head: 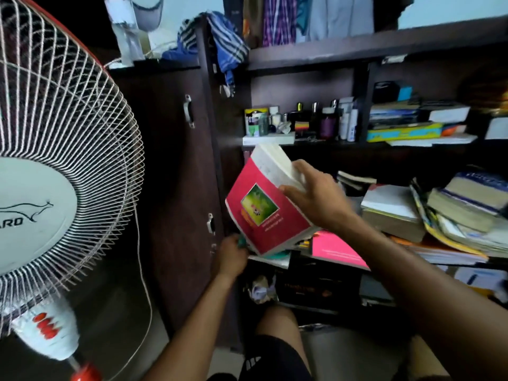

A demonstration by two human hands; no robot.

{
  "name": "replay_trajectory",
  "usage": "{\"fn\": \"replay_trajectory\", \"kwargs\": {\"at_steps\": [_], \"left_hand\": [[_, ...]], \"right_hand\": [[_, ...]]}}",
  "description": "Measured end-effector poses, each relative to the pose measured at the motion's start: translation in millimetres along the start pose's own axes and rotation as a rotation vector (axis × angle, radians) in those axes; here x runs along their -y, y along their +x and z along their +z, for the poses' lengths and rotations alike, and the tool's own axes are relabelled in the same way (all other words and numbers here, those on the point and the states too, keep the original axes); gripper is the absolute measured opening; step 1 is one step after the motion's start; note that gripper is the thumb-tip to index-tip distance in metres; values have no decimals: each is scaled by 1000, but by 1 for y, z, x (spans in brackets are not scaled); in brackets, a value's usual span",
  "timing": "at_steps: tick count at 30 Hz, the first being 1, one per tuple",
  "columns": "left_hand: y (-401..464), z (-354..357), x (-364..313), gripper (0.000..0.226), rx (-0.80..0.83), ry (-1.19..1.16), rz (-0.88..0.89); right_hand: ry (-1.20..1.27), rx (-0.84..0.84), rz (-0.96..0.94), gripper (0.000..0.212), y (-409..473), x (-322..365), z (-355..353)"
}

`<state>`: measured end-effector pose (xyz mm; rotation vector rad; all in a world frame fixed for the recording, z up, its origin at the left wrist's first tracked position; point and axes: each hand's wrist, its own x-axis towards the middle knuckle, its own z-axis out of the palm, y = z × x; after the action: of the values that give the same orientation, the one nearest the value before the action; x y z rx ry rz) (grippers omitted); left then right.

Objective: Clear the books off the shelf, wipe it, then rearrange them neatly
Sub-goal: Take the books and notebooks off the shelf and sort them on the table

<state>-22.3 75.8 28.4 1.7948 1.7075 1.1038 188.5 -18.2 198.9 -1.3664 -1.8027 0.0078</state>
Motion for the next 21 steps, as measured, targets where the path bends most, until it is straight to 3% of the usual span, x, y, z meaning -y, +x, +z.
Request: {"fn": "replay_trajectory", "kwargs": {"at_steps": [2,3,5,7,9,13,16,18,21], "left_hand": [[-16,-20,-41,25,-189,-200,0],[-28,-31,-65,35,-180,-443,-41],[-55,-45,-124,57,178,-988,-162],[-66,-49,-175,90,547,-1236,-214],[-72,-42,-217,94,702,-1208,-186],[-102,13,-278,30,900,-1016,-156],[-138,76,-301,29,998,-1026,-140],[-171,120,-315,21,1103,-1032,-118],[-212,179,-327,13,1239,-1036,-108]], "right_hand": [[27,-114,-1,34,-11,-2,-24],[0,-166,-21,33,-18,-2,-29],[-174,-293,-185,37,-37,-5,-42],[-411,-302,-376,44,-56,-18,-49],[-609,-273,-458,46,-75,-46,-64],[-754,-229,-366,49,-128,-104,-126],[-740,-92,-214,46,-183,-127,-179],[-634,-122,-25,57,-235,-140,-217],[-230,-443,475,74,-308,-163,-270]]}}
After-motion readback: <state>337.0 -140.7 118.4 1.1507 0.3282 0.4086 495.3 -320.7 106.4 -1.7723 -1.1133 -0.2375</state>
